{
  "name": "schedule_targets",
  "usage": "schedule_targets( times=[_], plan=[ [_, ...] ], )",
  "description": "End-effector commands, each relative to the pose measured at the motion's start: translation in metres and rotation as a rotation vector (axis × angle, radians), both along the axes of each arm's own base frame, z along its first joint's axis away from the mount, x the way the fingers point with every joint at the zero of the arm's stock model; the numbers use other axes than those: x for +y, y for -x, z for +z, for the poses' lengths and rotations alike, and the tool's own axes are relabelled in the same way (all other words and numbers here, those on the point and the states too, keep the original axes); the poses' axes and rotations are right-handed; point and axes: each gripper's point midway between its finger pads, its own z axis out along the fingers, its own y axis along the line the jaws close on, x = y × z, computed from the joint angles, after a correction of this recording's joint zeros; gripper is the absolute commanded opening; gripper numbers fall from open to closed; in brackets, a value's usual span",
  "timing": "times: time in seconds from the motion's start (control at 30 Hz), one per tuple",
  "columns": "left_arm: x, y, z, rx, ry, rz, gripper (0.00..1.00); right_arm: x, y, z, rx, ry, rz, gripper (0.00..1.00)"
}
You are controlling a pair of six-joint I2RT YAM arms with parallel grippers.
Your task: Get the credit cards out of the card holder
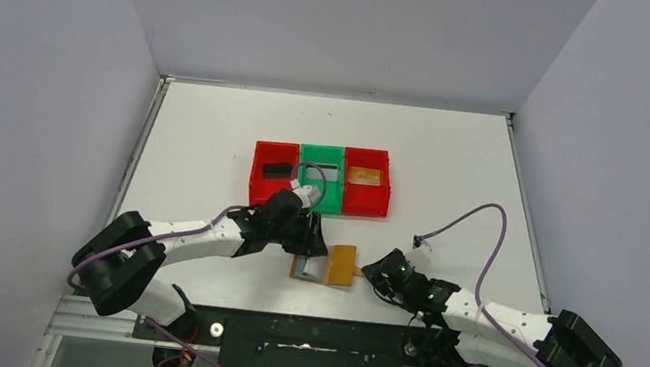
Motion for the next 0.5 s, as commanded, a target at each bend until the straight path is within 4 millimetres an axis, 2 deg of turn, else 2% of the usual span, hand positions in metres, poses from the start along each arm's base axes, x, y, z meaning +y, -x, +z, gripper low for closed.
schedule_targets(
  times=[0.0,0.1,0.17,0.3,0.47],
  plan=[
    [-0.033,-0.008,0.052,-0.113,0.153,-0.054,0.43,0.001,-0.008,0.003,-0.021,0.008,-0.007,0.11],
    [-0.049,0.001,0.068,-0.127,0.224,-0.117,0.43,0.003,-0.009,0.003,-0.02,0.008,-0.002,0.11],
    [-0.058,0.005,0.071,-0.111,0.253,-0.163,0.43,0.004,-0.011,0.004,-0.021,0.006,-0.002,0.11],
    [-0.07,0.017,0.051,-0.032,0.237,-0.229,0.44,0.009,-0.013,0.008,-0.029,-0.011,0.005,0.13],
    [-0.082,0.025,0.042,-0.007,0.249,-0.252,0.43,0.014,-0.017,0.015,-0.048,-0.018,0.018,0.16]
  ],
)
